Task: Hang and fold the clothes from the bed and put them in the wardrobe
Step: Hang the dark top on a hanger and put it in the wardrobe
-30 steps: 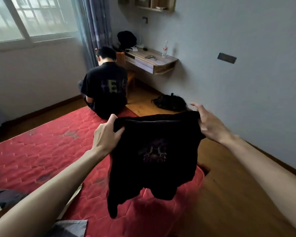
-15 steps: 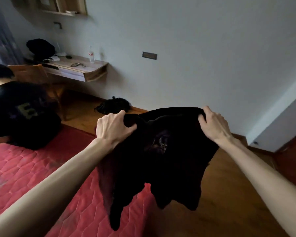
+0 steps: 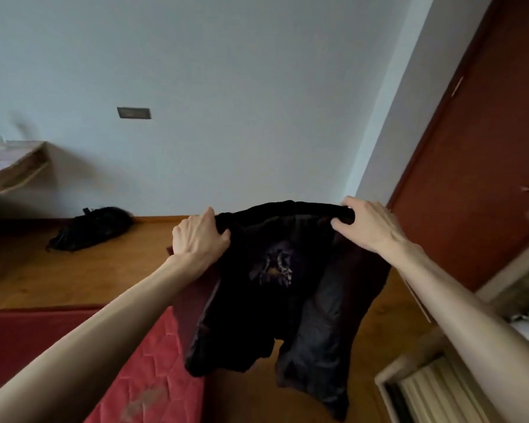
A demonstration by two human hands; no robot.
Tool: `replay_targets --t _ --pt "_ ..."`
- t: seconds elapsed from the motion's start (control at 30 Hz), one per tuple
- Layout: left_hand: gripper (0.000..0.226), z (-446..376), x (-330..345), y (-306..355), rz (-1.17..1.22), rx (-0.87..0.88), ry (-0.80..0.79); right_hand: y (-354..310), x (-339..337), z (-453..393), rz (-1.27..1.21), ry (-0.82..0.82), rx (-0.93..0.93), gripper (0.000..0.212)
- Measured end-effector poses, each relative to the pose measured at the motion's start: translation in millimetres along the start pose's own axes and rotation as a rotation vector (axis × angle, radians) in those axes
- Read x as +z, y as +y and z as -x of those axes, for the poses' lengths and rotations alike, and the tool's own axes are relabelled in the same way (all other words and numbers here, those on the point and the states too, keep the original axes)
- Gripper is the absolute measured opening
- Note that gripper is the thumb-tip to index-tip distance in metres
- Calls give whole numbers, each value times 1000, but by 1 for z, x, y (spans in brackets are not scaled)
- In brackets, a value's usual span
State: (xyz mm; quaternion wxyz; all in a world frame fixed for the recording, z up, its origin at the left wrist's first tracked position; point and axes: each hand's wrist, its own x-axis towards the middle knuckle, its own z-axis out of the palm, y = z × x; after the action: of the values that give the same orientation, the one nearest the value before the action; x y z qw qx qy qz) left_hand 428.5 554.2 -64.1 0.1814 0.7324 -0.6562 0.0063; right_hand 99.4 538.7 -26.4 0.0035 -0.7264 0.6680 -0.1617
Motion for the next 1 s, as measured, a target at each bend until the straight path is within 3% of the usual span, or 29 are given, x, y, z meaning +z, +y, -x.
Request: replay_targets --t 0.17,0.33,0.43,0.67,1.0 --pt "39 -13 25 82 99 44 -48 65 -14 21 34 -57 60 59" --pt "47 -13 41 151 191 244 -78 120 -25 43 42 61 217 40" --pt "53 -16 45 187 203 384 -91 142 -35 55 61 123 347 44" --pt "21 -37 52 263 311 519 -130 173 -60 74 2 307 602 46" --pt "17 -57 28 383 543 917 -90 180 -127 108 131 559 958 33"
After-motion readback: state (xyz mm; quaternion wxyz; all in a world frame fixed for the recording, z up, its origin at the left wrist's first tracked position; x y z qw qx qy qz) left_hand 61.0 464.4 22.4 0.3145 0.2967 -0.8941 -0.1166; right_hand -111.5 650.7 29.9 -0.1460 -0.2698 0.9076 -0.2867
